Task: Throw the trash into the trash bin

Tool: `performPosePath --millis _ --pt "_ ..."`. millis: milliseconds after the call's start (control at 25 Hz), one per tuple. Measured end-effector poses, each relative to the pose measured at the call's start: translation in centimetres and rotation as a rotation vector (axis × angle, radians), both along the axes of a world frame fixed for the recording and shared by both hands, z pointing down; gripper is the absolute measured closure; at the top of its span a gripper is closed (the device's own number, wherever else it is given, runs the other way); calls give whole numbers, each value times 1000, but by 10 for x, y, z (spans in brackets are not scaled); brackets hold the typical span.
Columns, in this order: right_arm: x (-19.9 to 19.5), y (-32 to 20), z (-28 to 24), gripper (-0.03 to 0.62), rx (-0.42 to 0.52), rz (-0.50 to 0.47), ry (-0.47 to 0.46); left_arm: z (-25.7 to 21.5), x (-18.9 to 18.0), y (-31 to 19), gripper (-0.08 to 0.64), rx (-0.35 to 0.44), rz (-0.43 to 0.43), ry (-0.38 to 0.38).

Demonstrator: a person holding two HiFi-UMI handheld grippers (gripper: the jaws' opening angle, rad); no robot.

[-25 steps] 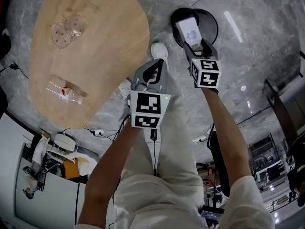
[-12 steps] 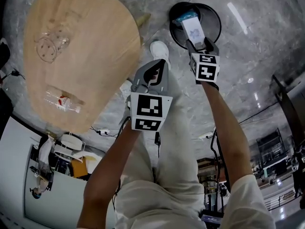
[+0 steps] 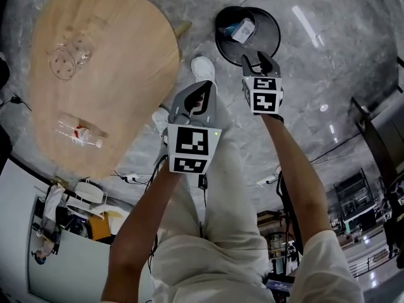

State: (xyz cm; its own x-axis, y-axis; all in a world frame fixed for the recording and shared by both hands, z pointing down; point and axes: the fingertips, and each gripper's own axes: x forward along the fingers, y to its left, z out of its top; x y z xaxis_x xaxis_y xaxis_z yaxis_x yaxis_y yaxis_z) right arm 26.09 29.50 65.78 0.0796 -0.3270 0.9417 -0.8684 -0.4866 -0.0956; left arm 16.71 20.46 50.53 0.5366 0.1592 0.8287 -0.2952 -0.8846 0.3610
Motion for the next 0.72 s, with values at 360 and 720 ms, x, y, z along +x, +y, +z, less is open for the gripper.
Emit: performPosePath --millis 360,720 --pt "-11 -40 -61 565 78 -115 54 -32 -18 -22 558 20 -100 34" --pt "-48 -95 -117 565 163 -273 77 -56 -56 -49 560 38 -227 71"
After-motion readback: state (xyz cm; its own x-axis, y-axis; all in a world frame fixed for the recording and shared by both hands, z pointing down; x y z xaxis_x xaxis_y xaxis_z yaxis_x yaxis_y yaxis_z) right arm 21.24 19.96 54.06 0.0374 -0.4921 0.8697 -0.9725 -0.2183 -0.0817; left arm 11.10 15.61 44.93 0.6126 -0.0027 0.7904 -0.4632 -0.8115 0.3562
